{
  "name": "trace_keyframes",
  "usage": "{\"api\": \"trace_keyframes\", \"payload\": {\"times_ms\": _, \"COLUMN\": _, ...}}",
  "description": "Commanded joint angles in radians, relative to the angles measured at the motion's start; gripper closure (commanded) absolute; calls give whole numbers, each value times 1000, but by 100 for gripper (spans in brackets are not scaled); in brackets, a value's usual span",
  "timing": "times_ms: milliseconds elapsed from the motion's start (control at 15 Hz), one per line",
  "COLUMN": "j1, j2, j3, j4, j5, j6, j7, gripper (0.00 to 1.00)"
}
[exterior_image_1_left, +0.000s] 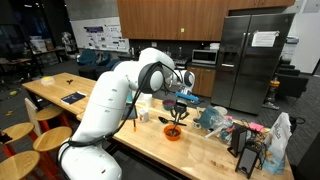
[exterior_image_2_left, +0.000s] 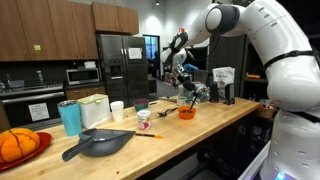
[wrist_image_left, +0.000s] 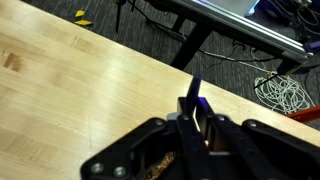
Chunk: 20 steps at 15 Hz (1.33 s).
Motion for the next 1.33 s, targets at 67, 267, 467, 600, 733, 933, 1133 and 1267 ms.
{"api": "trace_keyframes", "payload": {"times_ms": 67, "j1": -2, "j2": 22, "j3": 2, "j4": 30, "j5": -35, "j6": -5, "j7": 18, "gripper": 97}}
{"api": "trace_keyframes", "payload": {"times_ms": 267, "j1": -1, "j2": 26, "j3": 2, "j4": 26, "j5": -51, "j6": -5, "j7": 17, "gripper": 97}}
{"api": "trace_keyframes", "payload": {"times_ms": 467, "j1": -1, "j2": 32, "j3": 4, "j4": 22, "j5": -66, "j6": -5, "j7": 13, "gripper": 97}}
{"api": "trace_keyframes", "payload": {"times_ms": 600, "j1": 0, "j2": 34, "j3": 6, "j4": 19, "j5": -72, "j6": -3, "j7": 11, "gripper": 97}}
{"api": "trace_keyframes", "payload": {"times_ms": 733, "j1": 3, "j2": 38, "j3": 8, "j4": 19, "j5": -75, "j6": 0, "j7": 10, "gripper": 97}}
{"api": "trace_keyframes", "payload": {"times_ms": 933, "j1": 12, "j2": 42, "j3": 14, "j4": 15, "j5": -79, "j6": 5, "j7": 12, "gripper": 97}}
{"api": "trace_keyframes", "payload": {"times_ms": 1133, "j1": 21, "j2": 52, "j3": 19, "j4": 17, "j5": -86, "j6": 5, "j7": 9, "gripper": 97}}
{"api": "trace_keyframes", "payload": {"times_ms": 1267, "j1": 28, "j2": 57, "j3": 20, "j4": 12, "j5": -98, "j6": 8, "j7": 11, "gripper": 97}}
